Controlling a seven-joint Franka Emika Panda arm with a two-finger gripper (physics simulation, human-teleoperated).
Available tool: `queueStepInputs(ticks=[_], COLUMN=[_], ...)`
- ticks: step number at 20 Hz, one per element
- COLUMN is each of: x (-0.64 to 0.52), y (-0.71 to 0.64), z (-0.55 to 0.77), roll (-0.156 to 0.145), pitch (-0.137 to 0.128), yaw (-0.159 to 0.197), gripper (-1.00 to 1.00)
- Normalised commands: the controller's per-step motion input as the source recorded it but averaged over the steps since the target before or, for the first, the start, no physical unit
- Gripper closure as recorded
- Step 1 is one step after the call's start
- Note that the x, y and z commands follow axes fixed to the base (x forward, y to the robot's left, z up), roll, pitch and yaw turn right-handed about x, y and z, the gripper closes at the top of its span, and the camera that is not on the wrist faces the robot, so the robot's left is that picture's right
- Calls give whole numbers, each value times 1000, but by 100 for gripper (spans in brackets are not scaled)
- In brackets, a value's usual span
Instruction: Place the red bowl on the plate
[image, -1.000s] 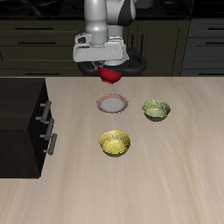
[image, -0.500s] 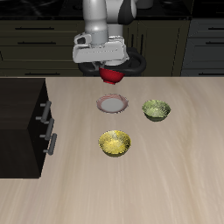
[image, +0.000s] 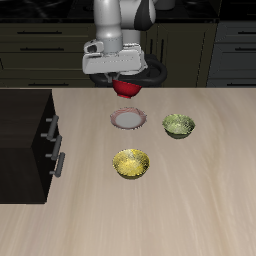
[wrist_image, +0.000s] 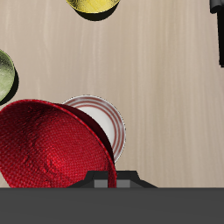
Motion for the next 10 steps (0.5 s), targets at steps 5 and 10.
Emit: queueStepInputs(ticks=[5, 10], x=[50, 43], y=[-14, 48], z=[-24, -3], roll=[-2, -1], pitch=[-4, -17], yaw=[9, 22], gripper=[100, 100])
